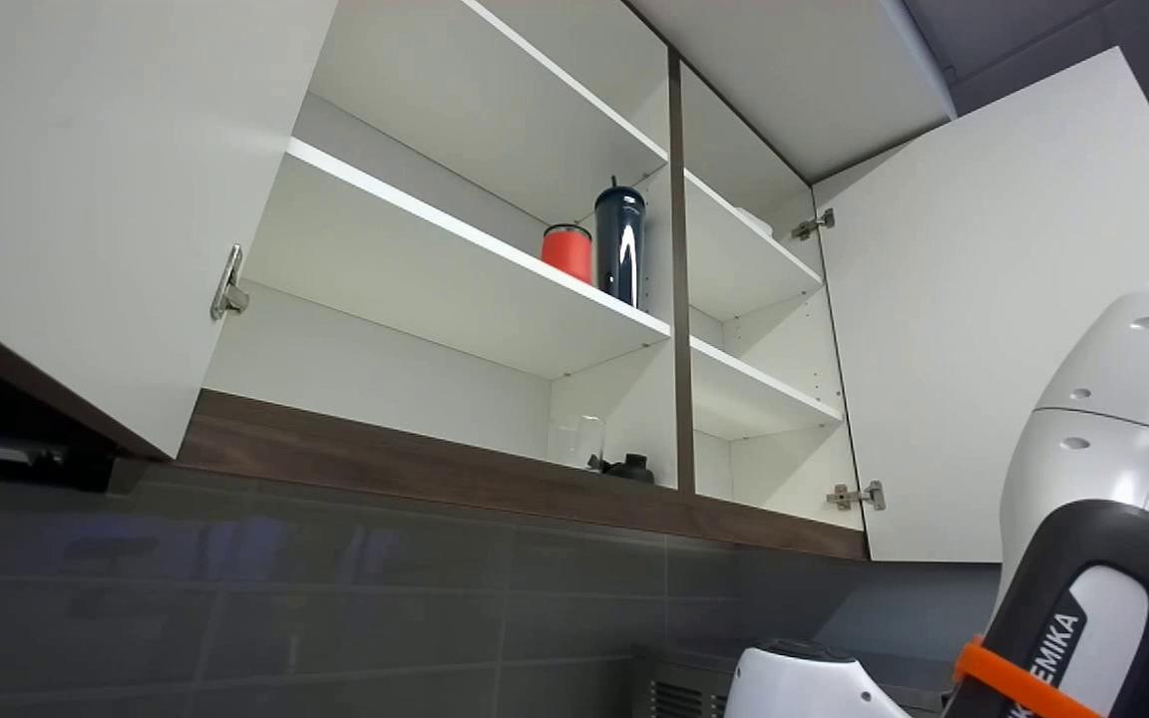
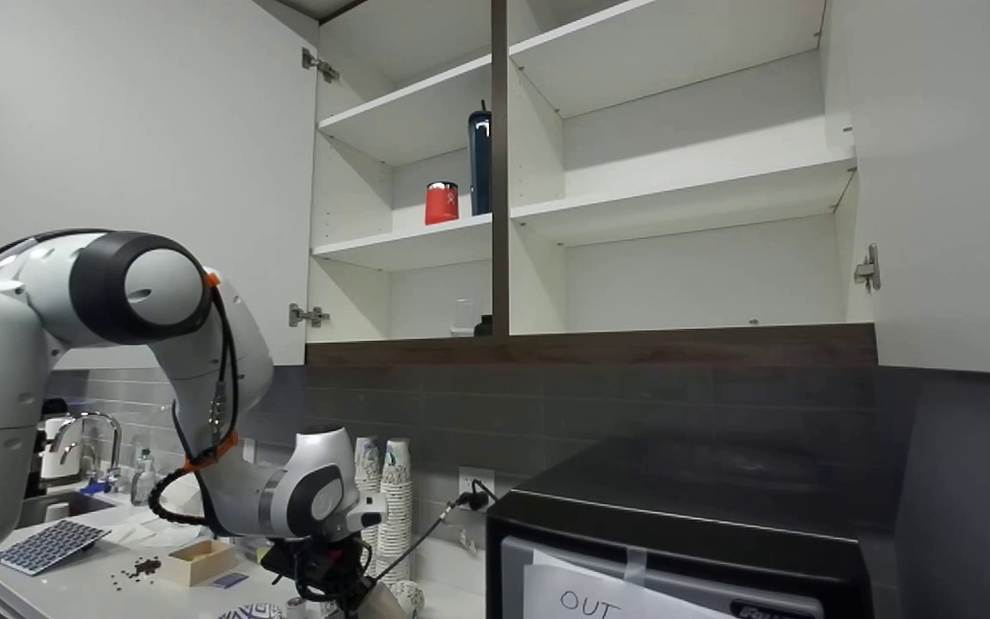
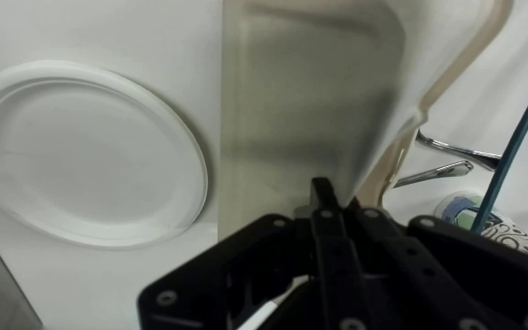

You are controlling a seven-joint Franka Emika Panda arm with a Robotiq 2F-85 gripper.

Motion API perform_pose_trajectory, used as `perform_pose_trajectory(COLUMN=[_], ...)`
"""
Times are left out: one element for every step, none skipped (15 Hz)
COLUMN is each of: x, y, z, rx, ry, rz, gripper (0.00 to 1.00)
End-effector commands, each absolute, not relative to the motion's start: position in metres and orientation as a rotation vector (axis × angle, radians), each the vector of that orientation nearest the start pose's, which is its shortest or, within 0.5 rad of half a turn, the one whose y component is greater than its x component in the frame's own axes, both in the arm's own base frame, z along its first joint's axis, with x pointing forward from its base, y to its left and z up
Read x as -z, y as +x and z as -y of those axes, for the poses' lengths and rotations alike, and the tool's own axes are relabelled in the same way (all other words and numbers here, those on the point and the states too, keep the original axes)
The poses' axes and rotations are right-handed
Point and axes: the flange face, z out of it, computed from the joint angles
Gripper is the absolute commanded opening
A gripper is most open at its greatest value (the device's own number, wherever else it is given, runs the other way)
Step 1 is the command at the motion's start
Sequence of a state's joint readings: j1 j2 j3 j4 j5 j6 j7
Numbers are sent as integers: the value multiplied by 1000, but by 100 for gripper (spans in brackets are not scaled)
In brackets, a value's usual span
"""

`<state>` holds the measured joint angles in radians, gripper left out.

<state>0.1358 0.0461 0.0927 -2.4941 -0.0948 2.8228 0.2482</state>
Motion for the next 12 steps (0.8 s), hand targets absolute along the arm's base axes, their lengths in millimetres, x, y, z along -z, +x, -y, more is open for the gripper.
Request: perform_pose_trajectory(x=[-290,-289,-291,-295,-300,-301,-305,-307,-308,-307,-306,-305], y=[483,484,487,488,490,489,491,493,496,498,500,502], z=[-123,-127,-135,-131,-131,-119,-113,-103,-95,-85,-77,-70], rx=[368,353,321,307,288,280,272,273,268,274,278,278], ry=[-3007,-2979,-2940,-2911,-2873,-2849,-2826,-2818,-2800,-2793,-2775,-2758], rz=[80,62,63,57,60,52,46,33,26,13,6,-5], gripper=[1,1,1,1,1,1,1,1,1,1,1,1])
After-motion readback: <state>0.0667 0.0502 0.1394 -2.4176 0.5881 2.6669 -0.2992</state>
